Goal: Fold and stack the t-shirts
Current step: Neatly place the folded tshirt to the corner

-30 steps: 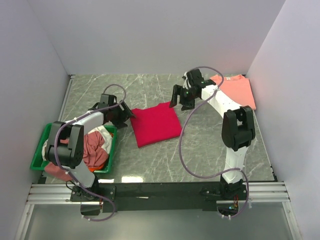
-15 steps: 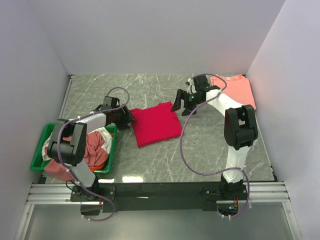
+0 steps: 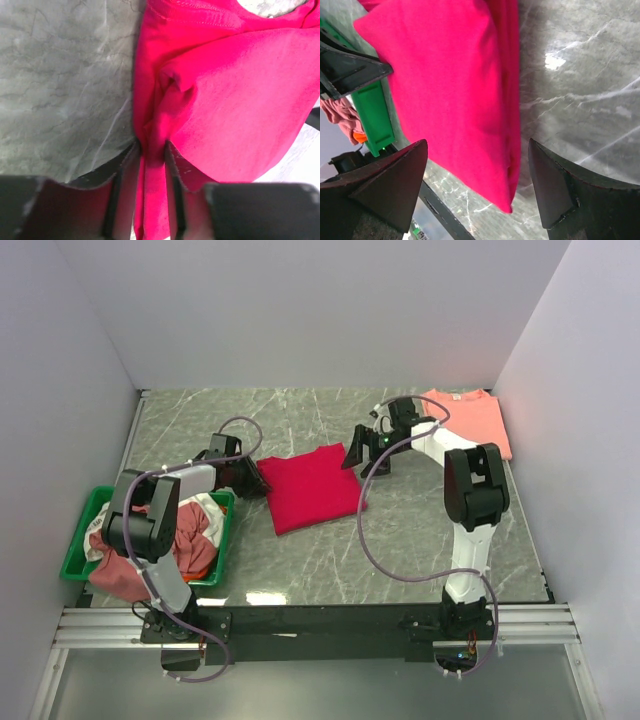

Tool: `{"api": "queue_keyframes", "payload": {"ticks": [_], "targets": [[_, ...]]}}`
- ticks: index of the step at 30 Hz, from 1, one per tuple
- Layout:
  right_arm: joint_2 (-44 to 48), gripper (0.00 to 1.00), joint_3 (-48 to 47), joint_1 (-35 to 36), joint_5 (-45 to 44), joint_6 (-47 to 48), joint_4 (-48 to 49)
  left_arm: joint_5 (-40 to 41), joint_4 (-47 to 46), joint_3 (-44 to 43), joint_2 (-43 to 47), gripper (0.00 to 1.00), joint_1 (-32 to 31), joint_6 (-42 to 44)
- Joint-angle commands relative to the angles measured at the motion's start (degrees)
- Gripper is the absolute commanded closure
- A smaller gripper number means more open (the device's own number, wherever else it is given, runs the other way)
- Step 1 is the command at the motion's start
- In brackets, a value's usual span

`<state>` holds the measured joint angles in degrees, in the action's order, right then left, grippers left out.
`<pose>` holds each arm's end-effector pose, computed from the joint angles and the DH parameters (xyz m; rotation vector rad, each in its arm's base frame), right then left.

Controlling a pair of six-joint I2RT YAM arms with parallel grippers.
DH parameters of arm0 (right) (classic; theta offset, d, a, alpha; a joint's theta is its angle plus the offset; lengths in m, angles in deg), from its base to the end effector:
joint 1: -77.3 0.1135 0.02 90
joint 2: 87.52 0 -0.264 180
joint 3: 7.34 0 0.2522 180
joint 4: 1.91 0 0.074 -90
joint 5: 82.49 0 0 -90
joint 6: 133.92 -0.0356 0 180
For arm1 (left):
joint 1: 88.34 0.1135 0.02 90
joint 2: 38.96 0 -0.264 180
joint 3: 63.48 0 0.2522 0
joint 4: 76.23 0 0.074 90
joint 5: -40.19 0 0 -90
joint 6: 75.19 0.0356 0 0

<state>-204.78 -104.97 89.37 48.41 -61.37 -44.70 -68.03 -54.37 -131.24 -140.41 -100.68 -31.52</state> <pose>0.4109 0.1117 0.1740 -0.1177 2.6531 1.1190 0.3329 -0.0842 0.1434 -0.6520 2.5862 -0.7770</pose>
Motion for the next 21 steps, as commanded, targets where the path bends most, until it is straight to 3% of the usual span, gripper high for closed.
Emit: {"api": "queue_keyframes", "payload": {"ticks": [1,14,21], "targets": [[-1.40,0.13,1.08,-1.09,2.07,1.63,2.23,1.08,1.40,0.03,-2.35,0.69,-0.14,1.85],[-7.11,0.13,2.40,-1.44,3.74,3.31,3.02,0.46,0.60,1.35,-4.81,0.84,-0.41,2.56],[-7.11,0.13,2.75,2.51,1.03,1.55,4.16,0.55,0.16,2.40,-4.46,0.83,-0.58,2.38]]}}
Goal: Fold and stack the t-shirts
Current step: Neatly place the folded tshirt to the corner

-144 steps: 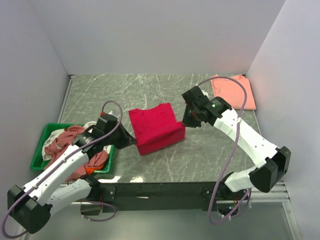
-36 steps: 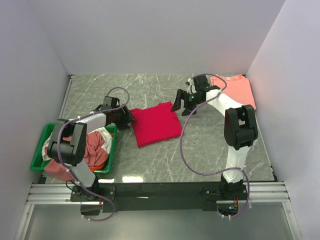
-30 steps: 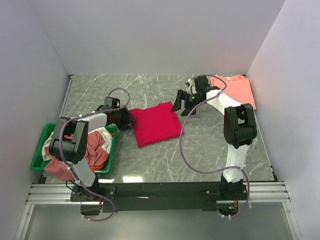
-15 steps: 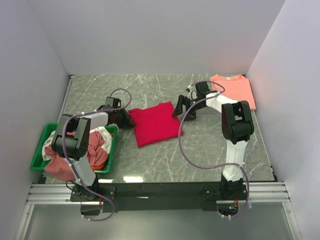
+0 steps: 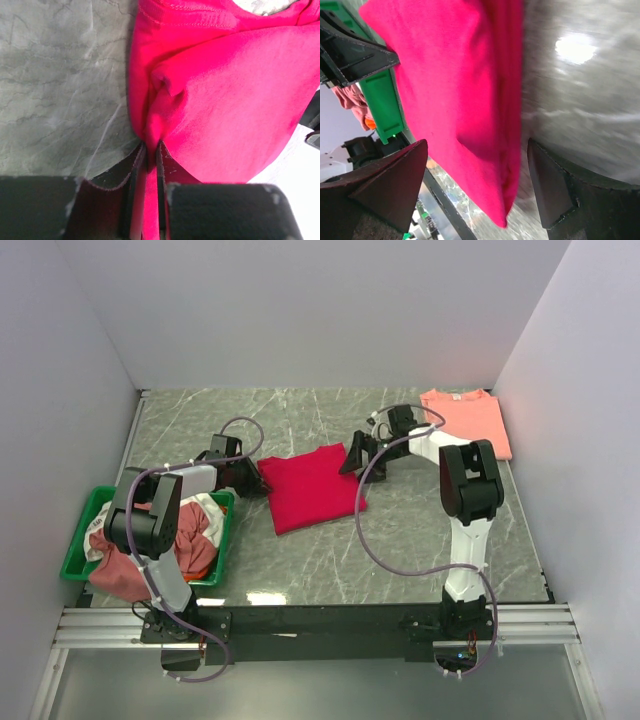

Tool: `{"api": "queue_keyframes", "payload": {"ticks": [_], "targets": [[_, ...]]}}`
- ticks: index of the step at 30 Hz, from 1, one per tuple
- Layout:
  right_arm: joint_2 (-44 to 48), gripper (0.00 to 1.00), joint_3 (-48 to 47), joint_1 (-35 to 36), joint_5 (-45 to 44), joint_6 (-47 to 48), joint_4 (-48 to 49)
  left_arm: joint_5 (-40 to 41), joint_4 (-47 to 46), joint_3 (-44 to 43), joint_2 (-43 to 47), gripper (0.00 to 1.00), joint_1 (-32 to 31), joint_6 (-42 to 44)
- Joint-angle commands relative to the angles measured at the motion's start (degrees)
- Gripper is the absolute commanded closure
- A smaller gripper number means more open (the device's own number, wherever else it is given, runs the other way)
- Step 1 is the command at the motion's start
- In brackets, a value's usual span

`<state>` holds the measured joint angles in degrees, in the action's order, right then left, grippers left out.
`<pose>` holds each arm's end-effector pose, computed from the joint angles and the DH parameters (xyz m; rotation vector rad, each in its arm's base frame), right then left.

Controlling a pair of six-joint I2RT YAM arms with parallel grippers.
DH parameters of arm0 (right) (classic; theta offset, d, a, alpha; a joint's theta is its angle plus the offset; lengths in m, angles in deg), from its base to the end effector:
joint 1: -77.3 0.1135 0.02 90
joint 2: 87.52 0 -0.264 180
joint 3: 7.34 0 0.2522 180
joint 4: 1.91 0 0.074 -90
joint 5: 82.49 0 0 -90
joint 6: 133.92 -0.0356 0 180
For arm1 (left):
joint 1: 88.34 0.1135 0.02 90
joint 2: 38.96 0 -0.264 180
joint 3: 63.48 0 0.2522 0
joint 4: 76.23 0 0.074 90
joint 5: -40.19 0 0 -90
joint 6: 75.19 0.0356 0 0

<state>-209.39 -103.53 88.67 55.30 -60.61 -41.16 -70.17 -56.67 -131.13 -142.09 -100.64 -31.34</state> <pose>0.4146 0.1103 0.1397 -0.1374 2.6527 1.2787 0.3363 -0.0860 0.1362 -0.6303 2.5877 -0.8256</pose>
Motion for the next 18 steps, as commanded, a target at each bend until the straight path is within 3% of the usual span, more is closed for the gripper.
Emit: {"api": "queue_keyframes", "payload": {"ticks": [1,12,15,16,18], "targets": [[-2.41,0.13,1.83,4.61,-6.21,0.08,1.75,2.43,2.37,2.38,-2.78,0.83,-0.71,2.12],[-4.35,0.19,2.01,11.74,-10.52,-4.58,4.75,1.82,1.93,2.12,-3.04,0.83,-1.77,1.24],[-3.82,0.37,1.84,11.83,-14.99,-5.37,4.05,1.55,2.11,1.77,-2.86,0.80,-1.77,1.32],[-3.21,0.50,1.40,11.83,-16.83,-5.29,2.75,1.46,2.54,1.60,-2.52,0.77,-1.77,1.59],[-2.24,0.65,0.35,11.83,-21.14,-4.76,0.73,1.38,3.16,0.98,-1.64,0.73,-1.77,1.94]]}}
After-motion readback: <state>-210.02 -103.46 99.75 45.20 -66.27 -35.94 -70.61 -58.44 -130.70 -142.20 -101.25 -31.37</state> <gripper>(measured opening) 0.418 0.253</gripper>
